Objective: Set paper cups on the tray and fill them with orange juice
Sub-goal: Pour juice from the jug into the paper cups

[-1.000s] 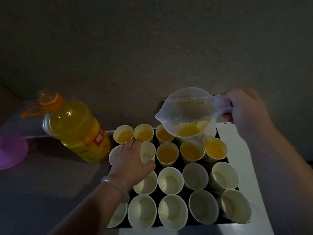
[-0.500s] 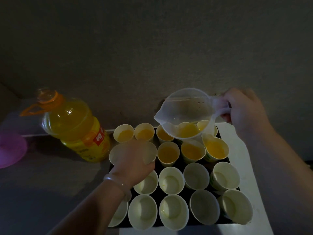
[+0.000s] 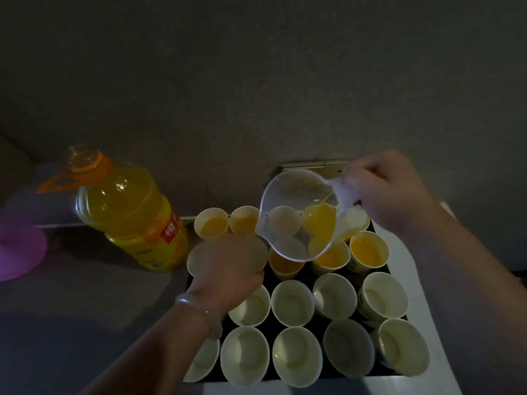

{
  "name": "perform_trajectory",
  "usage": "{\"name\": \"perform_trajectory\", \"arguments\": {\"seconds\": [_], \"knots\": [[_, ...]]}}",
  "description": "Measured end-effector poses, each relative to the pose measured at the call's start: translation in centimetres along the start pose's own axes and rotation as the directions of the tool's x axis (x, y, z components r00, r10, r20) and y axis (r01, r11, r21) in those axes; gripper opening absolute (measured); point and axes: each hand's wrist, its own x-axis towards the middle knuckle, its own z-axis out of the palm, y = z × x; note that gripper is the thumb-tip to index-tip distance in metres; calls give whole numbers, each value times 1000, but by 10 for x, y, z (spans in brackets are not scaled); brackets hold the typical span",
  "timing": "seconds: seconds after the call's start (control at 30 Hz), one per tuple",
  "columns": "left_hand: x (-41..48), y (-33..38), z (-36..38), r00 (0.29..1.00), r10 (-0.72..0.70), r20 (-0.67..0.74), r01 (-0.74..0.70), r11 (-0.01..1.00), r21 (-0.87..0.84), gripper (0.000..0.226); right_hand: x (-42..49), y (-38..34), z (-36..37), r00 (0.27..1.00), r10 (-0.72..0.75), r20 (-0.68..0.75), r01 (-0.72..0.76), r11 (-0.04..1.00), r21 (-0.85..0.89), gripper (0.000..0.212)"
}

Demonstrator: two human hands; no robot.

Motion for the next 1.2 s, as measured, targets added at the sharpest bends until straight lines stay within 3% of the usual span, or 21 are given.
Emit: {"name": "perform_trajectory", "arguments": {"seconds": [0.13,0.27,0.53,0.73,1.2], "knots": [[-3,2,-4,999,30,-44,-32,999,-41,69,8,-11,13,990,-112,82,129,962,-241,35],[-6,6,-9,995,49,-85,-59,990,-127,65,15,-22,21,972,-173,158,220,910,-352,36],[-11,15,-17,993,46,-107,-66,979,-192,66,22,-41,29,942,-248,226,330,805,-493,37],[-10,17,-18,997,24,-76,-39,978,-204,84,25,-49,31,911,-308,276,412,731,-544,38],[-8,15,-17,996,25,-80,-44,968,-247,97,22,-64,40,855,-372,360,516,555,-652,38]]}}
